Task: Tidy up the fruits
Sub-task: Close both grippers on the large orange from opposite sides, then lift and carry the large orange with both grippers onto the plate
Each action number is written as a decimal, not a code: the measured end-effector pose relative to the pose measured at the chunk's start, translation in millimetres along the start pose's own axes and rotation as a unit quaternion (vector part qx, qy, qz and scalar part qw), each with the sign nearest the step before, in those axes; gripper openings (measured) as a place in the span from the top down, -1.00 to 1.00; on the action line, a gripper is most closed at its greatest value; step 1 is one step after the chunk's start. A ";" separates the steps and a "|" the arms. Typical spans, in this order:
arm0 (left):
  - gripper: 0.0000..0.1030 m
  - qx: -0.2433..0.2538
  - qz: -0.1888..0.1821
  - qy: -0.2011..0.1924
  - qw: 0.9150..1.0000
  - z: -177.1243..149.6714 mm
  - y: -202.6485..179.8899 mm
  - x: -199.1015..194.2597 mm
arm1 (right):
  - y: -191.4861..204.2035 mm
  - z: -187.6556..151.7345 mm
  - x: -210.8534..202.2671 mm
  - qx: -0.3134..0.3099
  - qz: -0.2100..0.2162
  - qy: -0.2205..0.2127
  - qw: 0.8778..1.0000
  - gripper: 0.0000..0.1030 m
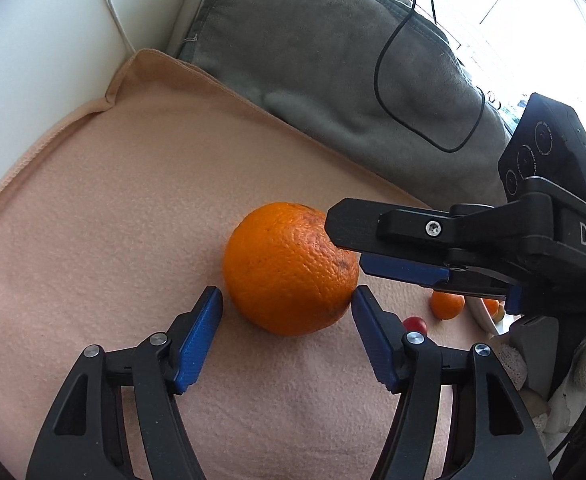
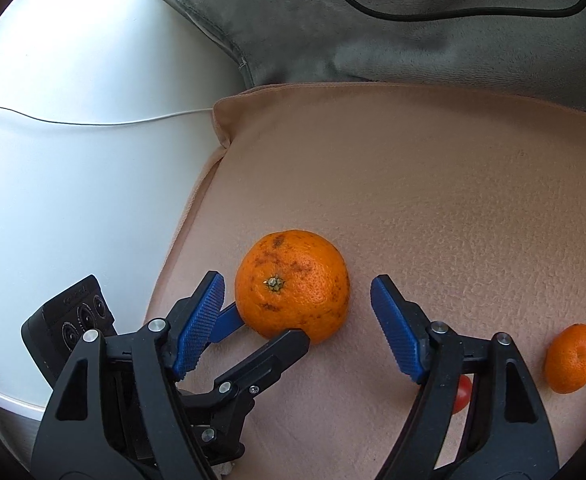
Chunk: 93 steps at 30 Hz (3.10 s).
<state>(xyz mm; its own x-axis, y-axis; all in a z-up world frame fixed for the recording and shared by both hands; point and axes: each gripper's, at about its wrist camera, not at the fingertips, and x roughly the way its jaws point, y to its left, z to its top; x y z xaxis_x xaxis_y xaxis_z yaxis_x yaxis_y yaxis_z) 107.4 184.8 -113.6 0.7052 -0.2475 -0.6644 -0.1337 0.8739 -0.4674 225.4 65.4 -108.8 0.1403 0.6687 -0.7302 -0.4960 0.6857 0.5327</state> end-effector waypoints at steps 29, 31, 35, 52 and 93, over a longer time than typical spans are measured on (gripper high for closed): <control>-0.21 0.036 -0.009 -0.023 0.999 -5.8 -37.8 -20.9 | 3.4 -13.6 -28.1 0.011 0.004 -0.025 1.000 -0.27; -0.21 0.042 -0.012 -0.025 0.999 -6.0 -47.4 -21.4 | 1.7 -15.3 -38.3 0.012 0.003 -0.033 0.999 -0.27; -0.21 0.056 -0.021 -0.026 0.998 -7.0 -68.7 -20.2 | -3.5 -21.6 -61.2 0.012 -0.002 -0.050 0.999 -0.27; -0.21 0.117 -0.071 -0.006 0.991 -11.3 -156.6 7.5 | -55.0 -39.2 -151.9 0.038 -0.043 -0.109 0.992 -0.27; -0.21 0.180 -0.089 0.055 0.978 -16.4 -244.7 90.7 | -157.6 -33.3 -209.6 0.103 -0.103 -0.138 0.980 -0.26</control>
<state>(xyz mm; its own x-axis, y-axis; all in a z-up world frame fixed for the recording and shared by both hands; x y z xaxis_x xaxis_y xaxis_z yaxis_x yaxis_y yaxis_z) 192.7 -58.3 -69.1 0.6137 -0.4350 -0.6589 0.2525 0.8989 -0.3582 245.6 -192.3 -54.0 0.4597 0.5432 -0.7026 -0.2543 0.8385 0.4819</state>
